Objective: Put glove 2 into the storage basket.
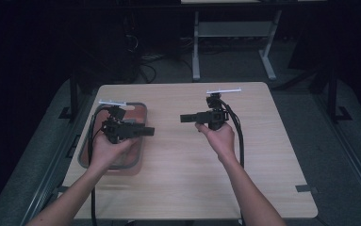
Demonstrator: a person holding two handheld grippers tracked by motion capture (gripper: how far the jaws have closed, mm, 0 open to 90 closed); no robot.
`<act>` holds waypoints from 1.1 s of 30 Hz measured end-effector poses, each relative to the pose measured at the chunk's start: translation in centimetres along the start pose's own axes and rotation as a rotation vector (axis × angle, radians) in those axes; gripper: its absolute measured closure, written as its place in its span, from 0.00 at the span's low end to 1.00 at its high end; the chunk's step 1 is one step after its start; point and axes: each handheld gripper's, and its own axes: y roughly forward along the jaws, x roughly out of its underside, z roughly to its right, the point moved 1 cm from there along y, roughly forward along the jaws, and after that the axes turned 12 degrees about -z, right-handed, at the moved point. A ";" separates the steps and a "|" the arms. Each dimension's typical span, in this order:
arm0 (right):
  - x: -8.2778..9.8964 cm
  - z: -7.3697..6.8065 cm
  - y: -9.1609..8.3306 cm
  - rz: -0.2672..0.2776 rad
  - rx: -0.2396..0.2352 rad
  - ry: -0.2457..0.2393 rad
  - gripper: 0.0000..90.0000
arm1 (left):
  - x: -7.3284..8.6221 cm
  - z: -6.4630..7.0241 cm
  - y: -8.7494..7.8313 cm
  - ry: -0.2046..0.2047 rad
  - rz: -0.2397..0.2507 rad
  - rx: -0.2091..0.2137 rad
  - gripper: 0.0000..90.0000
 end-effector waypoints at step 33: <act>3.1 4.1 -4.1 0.052 0.042 0.068 0.45 | -1.2 3.7 4.5 0.058 -0.029 0.053 0.36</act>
